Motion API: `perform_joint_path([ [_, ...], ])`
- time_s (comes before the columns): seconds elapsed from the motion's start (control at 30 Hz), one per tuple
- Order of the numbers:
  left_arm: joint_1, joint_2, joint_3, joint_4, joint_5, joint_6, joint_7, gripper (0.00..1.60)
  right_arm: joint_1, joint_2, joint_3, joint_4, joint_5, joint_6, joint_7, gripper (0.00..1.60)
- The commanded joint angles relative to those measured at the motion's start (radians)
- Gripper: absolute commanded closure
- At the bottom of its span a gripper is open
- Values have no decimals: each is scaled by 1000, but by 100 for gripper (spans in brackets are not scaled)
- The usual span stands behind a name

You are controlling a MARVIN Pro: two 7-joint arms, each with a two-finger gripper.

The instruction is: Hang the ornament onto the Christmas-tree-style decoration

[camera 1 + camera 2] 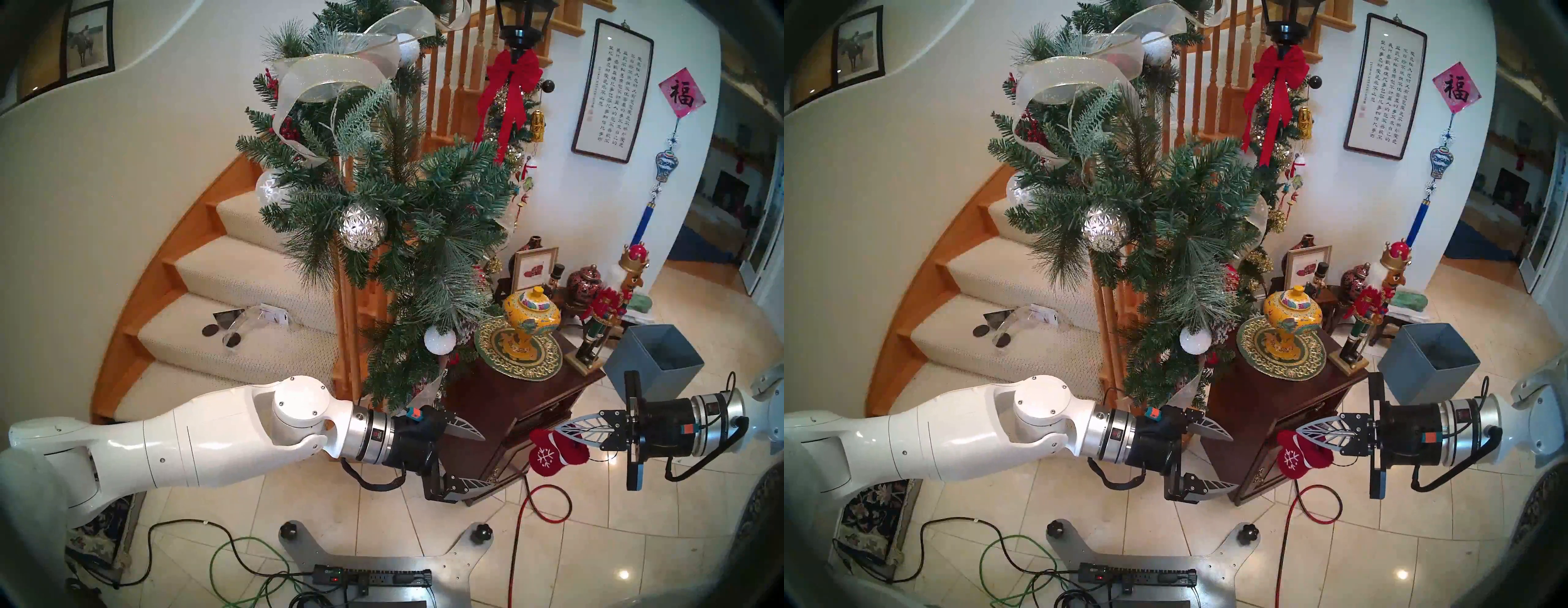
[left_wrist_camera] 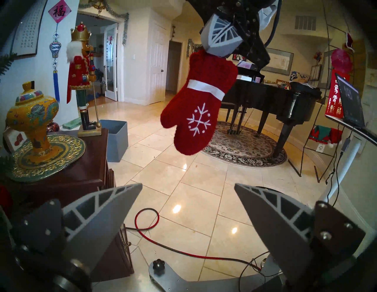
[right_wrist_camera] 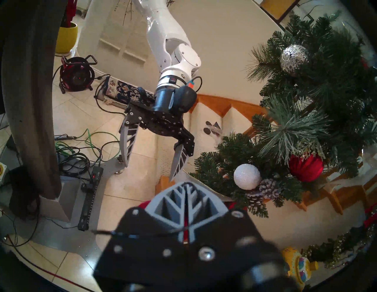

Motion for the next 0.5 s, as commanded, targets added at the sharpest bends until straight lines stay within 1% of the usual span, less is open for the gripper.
perform_joint_path([
  [0.0,-5,21,-18,-22,-16,-30,-24,0,57,1,4,-13,6,-1,22,160],
  [0.3,1,45,-27,-27,-25,-55,-37,0,73,26,24,-19,44,-1,83,160],
  [0.4,2,52,-29,-24,-26,-65,-42,0,73,40,40,-20,65,-1,120,160],
  [0.47,2,53,-29,-23,-25,-68,-43,0,70,44,47,-20,71,-1,130,160],
])
